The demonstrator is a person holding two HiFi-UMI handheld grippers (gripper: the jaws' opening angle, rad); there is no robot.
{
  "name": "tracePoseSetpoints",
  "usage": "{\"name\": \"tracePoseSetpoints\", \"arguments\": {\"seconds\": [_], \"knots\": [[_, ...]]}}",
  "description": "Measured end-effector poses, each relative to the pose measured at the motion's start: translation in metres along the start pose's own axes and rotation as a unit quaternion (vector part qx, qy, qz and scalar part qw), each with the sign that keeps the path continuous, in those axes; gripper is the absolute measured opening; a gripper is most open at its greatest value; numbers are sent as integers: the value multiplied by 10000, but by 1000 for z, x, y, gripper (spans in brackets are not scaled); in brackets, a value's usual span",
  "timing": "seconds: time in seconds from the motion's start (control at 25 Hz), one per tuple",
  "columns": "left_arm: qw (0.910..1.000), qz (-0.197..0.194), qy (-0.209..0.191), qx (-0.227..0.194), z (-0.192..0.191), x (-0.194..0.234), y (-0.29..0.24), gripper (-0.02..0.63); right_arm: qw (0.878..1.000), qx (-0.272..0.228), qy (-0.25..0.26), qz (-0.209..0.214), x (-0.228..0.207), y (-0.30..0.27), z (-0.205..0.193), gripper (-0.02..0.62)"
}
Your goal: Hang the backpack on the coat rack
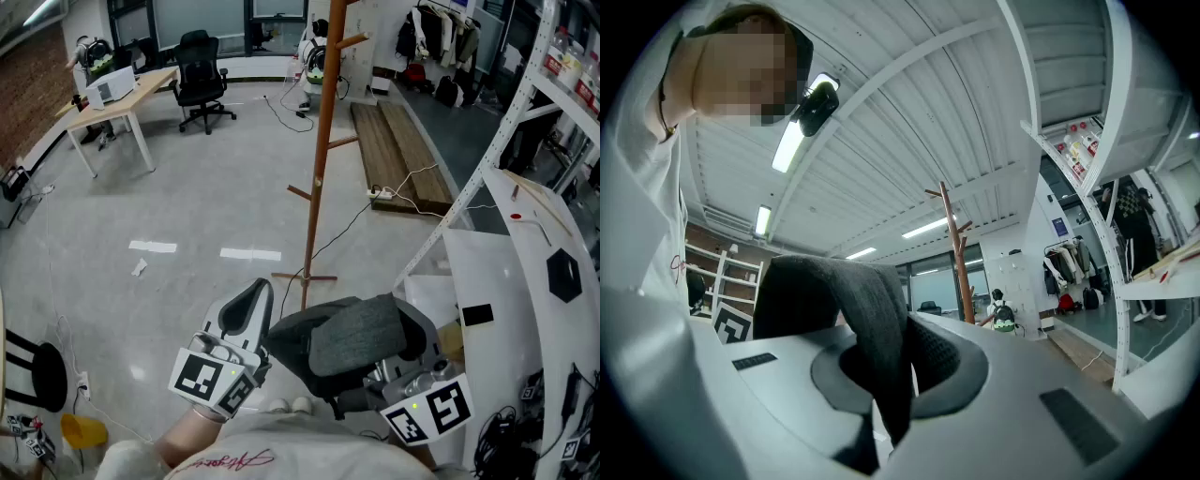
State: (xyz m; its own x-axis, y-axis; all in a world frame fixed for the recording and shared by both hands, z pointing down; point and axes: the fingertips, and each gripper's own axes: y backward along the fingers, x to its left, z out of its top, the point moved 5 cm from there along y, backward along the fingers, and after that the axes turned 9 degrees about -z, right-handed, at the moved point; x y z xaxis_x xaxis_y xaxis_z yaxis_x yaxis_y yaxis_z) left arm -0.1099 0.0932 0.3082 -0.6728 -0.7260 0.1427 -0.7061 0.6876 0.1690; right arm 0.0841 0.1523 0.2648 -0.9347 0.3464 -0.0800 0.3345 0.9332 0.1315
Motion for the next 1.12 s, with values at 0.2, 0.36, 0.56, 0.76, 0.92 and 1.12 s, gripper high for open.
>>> {"name": "tracePoseSetpoints", "arguments": {"seconds": [0.2,0.36,0.56,0.76,0.92,1.12], "knots": [[9998,-39,167,36,-4,1,0,21,10000,3,-89,34,1,1,-1,34],[9998,-56,178,16,-3,1,-2,21,9999,16,-95,47,2,2,-2,34],[9999,-83,141,3,-3,0,-4,21,9999,18,-96,40,1,1,-3,34],[9999,-85,101,-4,-1,-2,-8,21,9999,8,-141,-16,-6,-1,-3,34],[10000,8,72,-19,1,-2,-13,21,9999,-45,-101,68,-12,-3,1,34],[9999,77,-35,-115,0,-7,-17,21,9996,-98,-52,249,-19,-5,4,34]]}}
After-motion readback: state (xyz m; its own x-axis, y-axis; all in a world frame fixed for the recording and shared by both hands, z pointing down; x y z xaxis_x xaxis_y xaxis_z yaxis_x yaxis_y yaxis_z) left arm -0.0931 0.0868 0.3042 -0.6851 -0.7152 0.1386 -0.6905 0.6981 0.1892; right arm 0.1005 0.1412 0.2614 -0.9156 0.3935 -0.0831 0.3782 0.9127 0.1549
